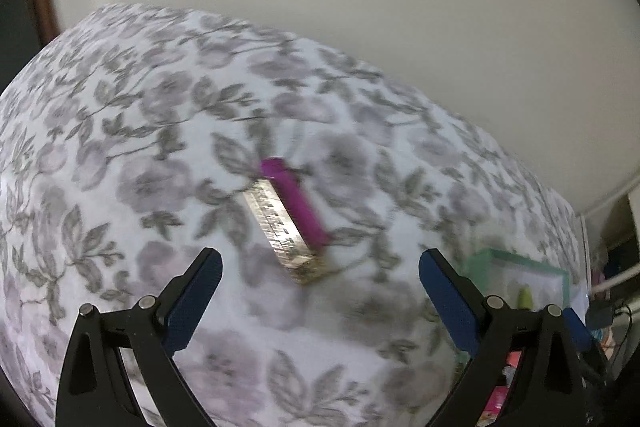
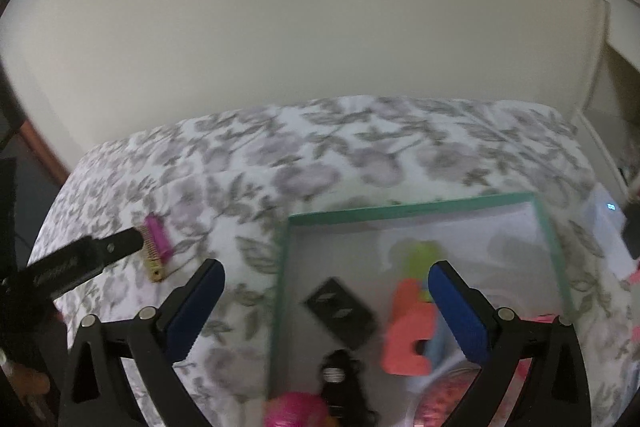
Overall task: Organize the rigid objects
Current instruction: 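Move both tools back to the harmonica and pink lighter, then grasp the gold harmonica with the left gripper while the right grasps the pink lighter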
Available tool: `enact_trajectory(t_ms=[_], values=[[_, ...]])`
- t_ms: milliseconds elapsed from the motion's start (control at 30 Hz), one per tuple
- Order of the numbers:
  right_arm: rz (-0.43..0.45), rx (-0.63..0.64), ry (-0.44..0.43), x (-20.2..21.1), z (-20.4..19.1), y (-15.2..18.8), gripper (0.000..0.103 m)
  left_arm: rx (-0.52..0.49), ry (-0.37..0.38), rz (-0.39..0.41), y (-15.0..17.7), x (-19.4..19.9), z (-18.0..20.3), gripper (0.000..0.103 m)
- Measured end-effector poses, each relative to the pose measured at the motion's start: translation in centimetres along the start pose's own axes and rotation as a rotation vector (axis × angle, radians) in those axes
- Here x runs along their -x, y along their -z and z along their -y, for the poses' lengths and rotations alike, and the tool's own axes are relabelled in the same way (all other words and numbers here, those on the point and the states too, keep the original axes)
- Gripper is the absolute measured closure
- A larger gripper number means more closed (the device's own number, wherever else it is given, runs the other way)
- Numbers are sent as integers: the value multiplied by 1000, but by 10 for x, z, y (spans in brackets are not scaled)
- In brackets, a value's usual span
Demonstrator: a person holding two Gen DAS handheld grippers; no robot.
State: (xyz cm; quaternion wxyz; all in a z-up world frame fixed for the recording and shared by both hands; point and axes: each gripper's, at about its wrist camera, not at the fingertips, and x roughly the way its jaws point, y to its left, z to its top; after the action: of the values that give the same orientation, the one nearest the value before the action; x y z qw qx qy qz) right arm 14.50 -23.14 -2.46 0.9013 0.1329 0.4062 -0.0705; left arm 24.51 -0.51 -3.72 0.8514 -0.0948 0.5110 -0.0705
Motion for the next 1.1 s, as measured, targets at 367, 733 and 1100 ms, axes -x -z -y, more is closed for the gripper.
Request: enact_trajectory(t_ms=[367, 733, 1100], values=[[-28, 110, -43, -19, -56, 7, 0, 86, -45, -43, -12, -19, -56, 4], [-11, 148, -32, -18, -67, 8, 0, 21, -44, -63, -6, -47, -41, 4], [-15, 177, -33, -17, -75, 10, 0, -98, -60, -39, -5, -44, -18, 37]])
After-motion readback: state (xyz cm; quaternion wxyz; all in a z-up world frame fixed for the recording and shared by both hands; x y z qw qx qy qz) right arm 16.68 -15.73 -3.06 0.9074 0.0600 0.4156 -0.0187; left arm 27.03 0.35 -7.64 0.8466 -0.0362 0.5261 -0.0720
